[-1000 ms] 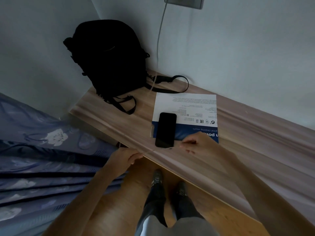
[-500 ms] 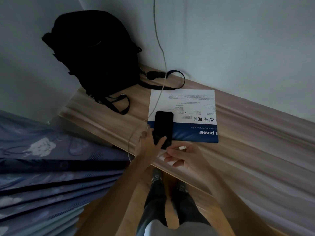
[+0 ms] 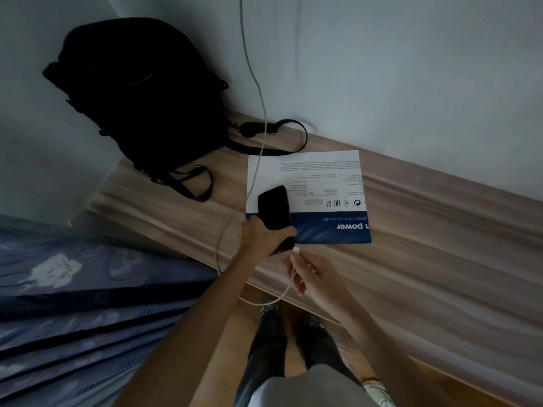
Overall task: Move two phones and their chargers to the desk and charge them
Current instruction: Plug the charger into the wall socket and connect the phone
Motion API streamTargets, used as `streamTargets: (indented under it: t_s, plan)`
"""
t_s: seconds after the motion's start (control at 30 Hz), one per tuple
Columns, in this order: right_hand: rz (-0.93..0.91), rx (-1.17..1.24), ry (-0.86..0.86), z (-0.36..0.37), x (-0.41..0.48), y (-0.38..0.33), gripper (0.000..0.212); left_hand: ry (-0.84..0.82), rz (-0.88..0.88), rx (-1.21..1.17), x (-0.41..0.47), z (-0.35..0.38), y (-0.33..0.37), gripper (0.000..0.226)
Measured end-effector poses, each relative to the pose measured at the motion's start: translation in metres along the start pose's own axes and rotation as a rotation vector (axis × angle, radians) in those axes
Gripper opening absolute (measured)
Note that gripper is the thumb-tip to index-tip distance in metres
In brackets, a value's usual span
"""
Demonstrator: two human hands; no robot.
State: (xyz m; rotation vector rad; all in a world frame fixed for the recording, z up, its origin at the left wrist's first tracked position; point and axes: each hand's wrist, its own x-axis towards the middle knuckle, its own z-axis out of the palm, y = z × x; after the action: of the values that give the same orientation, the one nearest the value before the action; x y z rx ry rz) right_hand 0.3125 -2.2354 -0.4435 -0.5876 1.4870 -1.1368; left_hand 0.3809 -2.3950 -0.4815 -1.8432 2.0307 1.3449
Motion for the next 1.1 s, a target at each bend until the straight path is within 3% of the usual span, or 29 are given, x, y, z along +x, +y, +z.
streamTargets:
  t_s: [0.1,0.4,0.67,0.93,1.1]
  plan:
    - [-0.022,-0.170,0.033,0.004,-0.001,0.003,0.029,-0.146,-0.124,-0.224,0.002,-0.015,0.012,0.080]
    - [-0.126,-0.324,0.125,0.007,0.012,-0.002,0.027,-0.217,-0.214,-0.236,-0.004,-0.029,0.031,0.056]
    - [-0.090,-0.357,0.124,0.006,0.021,0.002,0.025,-0.192,-0.199,-0.200,-0.010,-0.026,0.033,0.055]
    - [-0.031,-0.334,0.115,0.008,0.023,-0.001,0.036,-0.159,-0.118,-0.158,-0.018,-0.023,0.032,0.052]
    - [0.034,-0.348,0.114,0.008,0.026,-0.003,0.035,-0.131,-0.070,-0.083,-0.019,-0.020,0.032,0.072]
